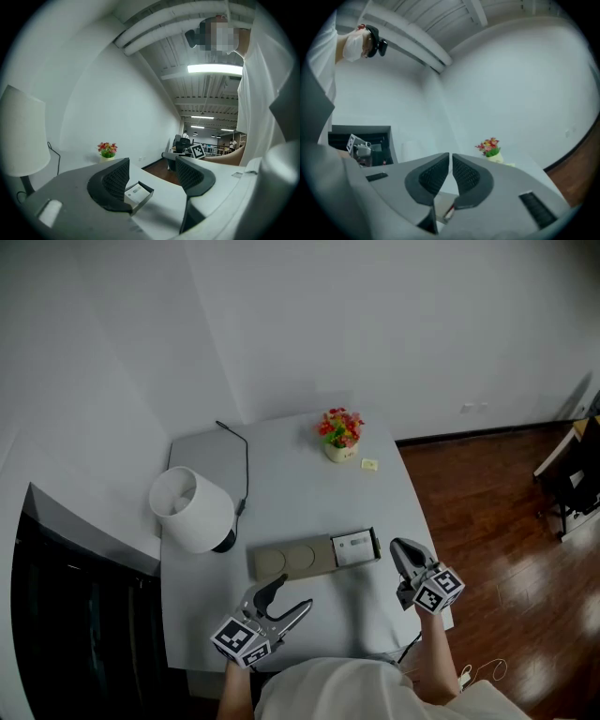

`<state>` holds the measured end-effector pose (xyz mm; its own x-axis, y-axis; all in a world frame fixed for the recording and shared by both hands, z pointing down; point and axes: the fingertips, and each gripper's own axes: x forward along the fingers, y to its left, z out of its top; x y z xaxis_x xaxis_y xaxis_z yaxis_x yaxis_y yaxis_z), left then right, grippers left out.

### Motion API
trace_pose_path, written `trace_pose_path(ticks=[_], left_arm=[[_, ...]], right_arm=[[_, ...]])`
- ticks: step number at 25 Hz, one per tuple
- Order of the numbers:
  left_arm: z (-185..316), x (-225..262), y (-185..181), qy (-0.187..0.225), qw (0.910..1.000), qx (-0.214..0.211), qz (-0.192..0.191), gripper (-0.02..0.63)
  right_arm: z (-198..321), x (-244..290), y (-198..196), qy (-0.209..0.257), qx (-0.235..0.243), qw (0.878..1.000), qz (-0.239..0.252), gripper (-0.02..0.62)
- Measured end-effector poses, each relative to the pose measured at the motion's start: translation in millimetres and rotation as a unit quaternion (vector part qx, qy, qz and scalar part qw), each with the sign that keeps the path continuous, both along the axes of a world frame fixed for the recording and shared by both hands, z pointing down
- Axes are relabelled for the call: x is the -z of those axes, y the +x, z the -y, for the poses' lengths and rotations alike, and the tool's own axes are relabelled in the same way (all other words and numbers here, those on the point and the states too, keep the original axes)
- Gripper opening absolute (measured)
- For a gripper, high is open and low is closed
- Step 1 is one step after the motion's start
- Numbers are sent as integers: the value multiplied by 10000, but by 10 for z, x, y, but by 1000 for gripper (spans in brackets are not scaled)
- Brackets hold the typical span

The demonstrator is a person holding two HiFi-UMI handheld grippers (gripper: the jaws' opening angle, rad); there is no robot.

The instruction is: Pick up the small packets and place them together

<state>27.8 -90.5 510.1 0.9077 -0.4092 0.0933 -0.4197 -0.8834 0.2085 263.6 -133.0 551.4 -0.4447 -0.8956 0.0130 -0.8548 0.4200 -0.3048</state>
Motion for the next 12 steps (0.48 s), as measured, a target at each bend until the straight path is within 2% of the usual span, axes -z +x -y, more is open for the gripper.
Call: trace_pose_path(ticks=[5,9,10,11,12], left_arm=[[-62,140,-129,61,9996,-38,-255,296],[-89,153,-272,225,9996,80,-164,296],[-89,148,-313,259,9995,135,-135,296],[-88,142,-350,285,9993,192,-110,296],[-89,136,-378,303,9992,240,-92,296]], right_arm=[[-351,554,-833,764,447,9957,-275,38],[-518,749,-1084,1090,363,9925,-423,43],[-526,716,-1102,1038,350,9927,-504,70],[-530,672,-1113,952,355,9932,-566,226],[-540,636,-1122,877,381,9935,-618,305]])
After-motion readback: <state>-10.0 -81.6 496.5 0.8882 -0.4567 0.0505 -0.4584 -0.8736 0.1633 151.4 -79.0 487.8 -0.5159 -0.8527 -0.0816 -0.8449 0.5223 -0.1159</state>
